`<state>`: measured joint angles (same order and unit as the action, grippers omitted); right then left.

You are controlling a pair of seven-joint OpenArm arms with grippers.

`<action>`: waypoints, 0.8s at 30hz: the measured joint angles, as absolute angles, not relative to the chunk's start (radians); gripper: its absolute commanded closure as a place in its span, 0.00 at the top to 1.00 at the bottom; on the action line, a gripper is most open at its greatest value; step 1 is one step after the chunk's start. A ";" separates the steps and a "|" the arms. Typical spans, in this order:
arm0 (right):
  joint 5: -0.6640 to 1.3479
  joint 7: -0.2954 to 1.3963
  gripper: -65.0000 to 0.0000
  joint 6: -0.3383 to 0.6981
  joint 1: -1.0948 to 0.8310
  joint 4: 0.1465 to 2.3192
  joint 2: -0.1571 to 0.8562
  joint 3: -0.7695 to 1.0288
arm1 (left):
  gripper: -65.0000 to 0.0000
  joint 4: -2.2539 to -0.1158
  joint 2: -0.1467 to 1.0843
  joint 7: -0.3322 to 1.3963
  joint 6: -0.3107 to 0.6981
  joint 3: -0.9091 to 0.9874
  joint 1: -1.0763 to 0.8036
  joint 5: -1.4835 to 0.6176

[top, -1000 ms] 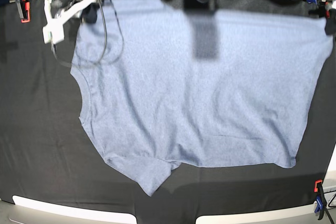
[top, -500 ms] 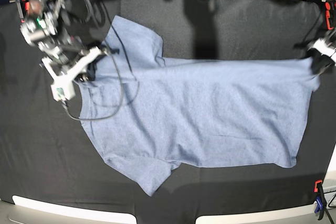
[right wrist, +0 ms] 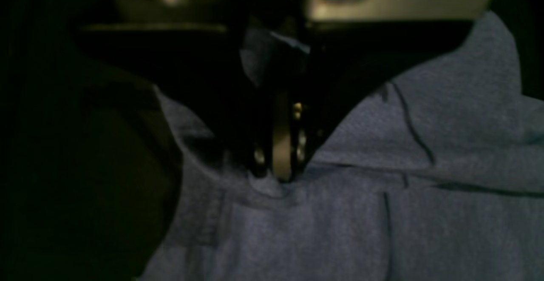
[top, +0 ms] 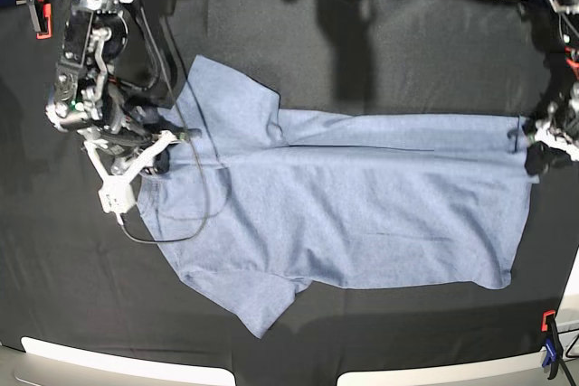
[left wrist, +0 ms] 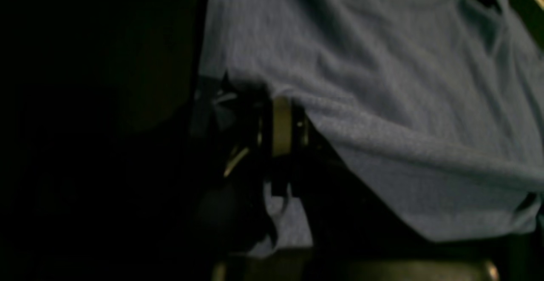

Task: Layout the t-shirt on the table in an organized manner, then fold the t-shirt properly
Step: 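Lift the shirt side with both grippers and fold it lengthwise over the body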

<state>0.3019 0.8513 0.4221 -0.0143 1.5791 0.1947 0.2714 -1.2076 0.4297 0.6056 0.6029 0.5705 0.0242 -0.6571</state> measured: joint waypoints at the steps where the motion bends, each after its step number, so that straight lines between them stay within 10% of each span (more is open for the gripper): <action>1: 0.300 0.842 0.00 0.422 -0.014 1.579 0.199 0.262 | 0.00 -1.206 0.430 0.583 0.603 0.570 0.026 -0.649; 10: 0.261 0.867 0.00 0.422 0.002 1.579 0.214 0.230 | 0.00 -1.204 0.430 0.583 0.605 0.570 0.032 -0.600; 15: 0.262 0.918 0.39 0.421 0.003 1.579 0.249 0.231 | 0.45 -1.204 0.439 0.653 0.603 0.571 0.033 -0.594; 24: 0.339 0.935 0.41 0.419 0.037 1.579 0.308 0.231 | 0.45 -1.203 0.546 0.635 0.602 0.573 0.065 -0.624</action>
<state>0.3389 0.9352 0.4194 0.0368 1.5791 0.3077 0.2310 -1.2034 0.5461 0.6346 0.6022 0.5732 0.0647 -0.6235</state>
